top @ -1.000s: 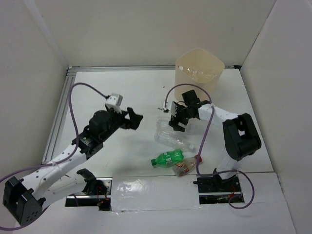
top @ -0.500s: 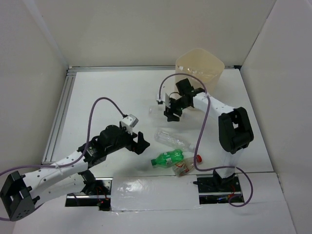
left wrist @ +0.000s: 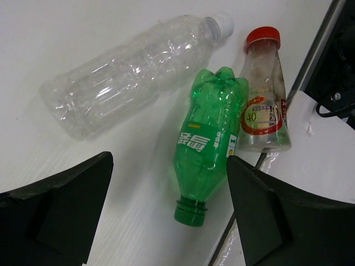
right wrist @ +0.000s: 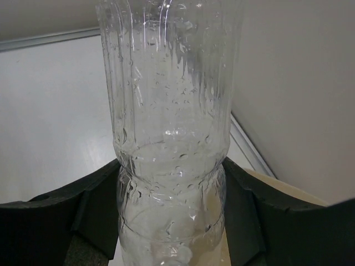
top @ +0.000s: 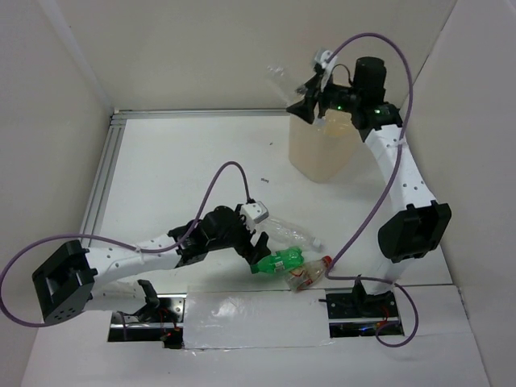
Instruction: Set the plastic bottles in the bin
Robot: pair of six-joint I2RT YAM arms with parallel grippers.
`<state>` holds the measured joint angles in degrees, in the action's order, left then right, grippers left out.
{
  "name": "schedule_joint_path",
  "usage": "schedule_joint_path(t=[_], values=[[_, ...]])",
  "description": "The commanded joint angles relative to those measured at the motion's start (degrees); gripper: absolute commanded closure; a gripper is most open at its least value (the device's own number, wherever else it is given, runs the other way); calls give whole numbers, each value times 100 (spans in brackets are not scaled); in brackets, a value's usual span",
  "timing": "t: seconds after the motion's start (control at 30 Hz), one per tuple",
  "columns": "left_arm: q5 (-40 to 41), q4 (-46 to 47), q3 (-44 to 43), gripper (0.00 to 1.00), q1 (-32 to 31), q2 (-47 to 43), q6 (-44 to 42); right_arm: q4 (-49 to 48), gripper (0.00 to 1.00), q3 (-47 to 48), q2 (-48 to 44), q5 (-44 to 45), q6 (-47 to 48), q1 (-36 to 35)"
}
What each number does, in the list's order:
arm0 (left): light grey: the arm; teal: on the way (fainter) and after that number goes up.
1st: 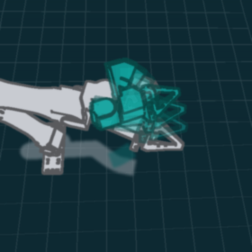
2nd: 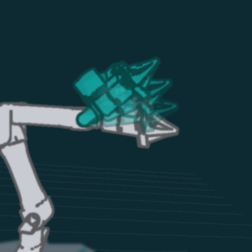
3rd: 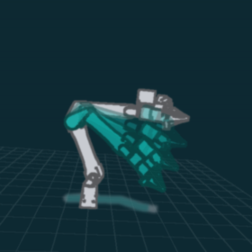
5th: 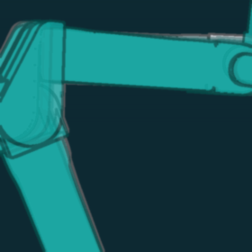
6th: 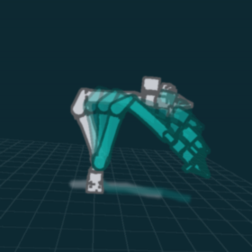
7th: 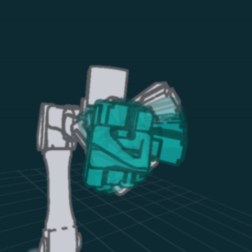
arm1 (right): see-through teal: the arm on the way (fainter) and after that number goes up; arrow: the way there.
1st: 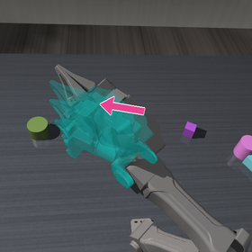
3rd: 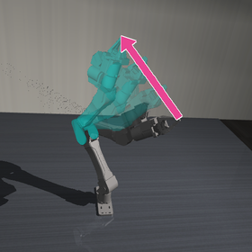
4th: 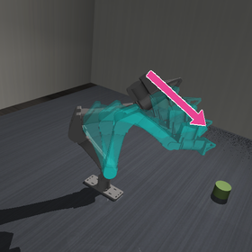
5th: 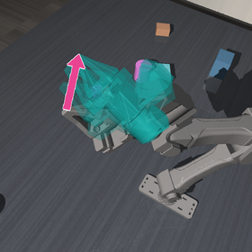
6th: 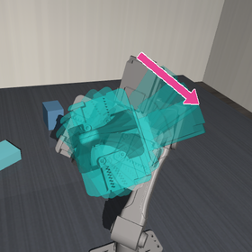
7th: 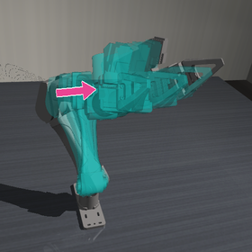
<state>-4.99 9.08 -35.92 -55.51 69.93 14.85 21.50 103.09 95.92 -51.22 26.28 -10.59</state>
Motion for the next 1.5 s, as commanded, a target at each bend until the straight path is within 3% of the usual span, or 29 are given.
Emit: schedule_joint_path(t=[0.0,0.17,0.3,0.53,0.83,0.97,1.1,1.13,1.2,1.33,1.43,1.47], values=[[-256,445,-266,5,-110,231,-351,-770,59,317,128,94,-853,364],[-309,393,-372,5,-285,434,-536,-770,47,467,735,86,-739,865],[-361,288,-372,5,-408,723,-711,-366,0,809,1252,16,-633,1085],[-310,287,-424,5,-636,996,-712,-190,0,696,1009,-177,-572,1472],[-564,445,-863,10,-848,1856,-984,-190,0,-490,156,-424,-677,2131],[58,375,-1136,16,-909,2472,-1142,-120,0,-939,-231,-739,-677,2342],[60,314,-1154,42,-909,2535,-1204,275,0,-1352,-687,-1082,-212,2500],[60,261,-1102,55,-962,2282,-1204,476,0,-1535,-767,-1187,-81,2500],[-2,122,-996,63,-962,1938,-1204,697,0,-1765,-1012,-1451,453,2605],[226,-423,-1355,77,-962,875,-1204,1441,15,-2476,-1505,-1829,1508,2729],[516,-303,-1996,80,-962,285,-1344,2154,53,-3056,-1857,-1830,2678,2782],[517,-197,-2189,80,-875,284,-1345,2253,71,-3188,-1945,-1743,2880,2782]])
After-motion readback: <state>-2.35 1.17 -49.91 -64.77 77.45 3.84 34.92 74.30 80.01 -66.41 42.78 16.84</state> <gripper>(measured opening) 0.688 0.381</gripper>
